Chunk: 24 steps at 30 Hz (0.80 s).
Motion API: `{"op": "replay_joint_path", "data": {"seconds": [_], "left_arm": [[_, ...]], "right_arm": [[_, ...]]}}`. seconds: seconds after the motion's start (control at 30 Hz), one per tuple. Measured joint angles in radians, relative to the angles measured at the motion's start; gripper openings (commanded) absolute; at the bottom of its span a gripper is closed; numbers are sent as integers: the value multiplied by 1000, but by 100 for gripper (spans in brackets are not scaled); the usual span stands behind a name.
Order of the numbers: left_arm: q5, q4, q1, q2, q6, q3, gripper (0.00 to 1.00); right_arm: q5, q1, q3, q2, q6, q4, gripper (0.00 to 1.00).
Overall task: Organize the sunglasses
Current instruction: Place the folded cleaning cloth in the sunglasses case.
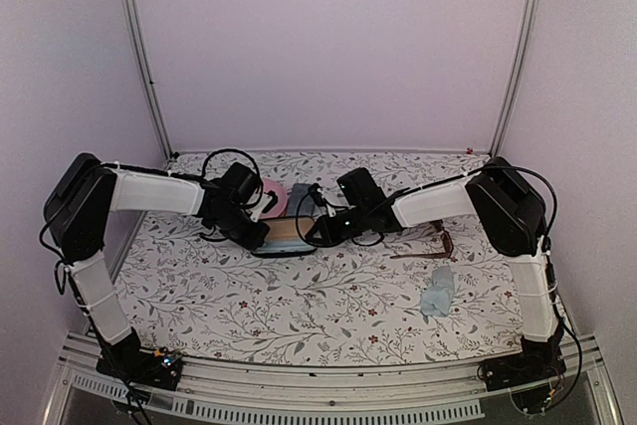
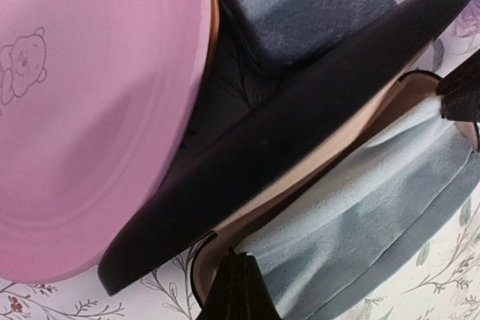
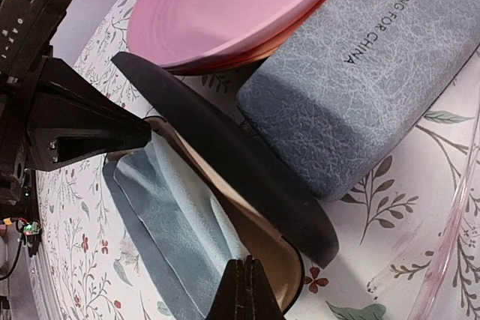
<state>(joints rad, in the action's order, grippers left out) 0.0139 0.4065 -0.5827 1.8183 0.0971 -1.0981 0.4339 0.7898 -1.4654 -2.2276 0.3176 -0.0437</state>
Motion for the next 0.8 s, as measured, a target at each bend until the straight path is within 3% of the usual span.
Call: {"op": "replay_joint_path", "data": {"seconds": [0.8], "left_arm": [[-19, -1, 1, 17, 0, -21, 0]], "right_arm": [[-13, 0, -21, -14, -4, 29, 0]]}}
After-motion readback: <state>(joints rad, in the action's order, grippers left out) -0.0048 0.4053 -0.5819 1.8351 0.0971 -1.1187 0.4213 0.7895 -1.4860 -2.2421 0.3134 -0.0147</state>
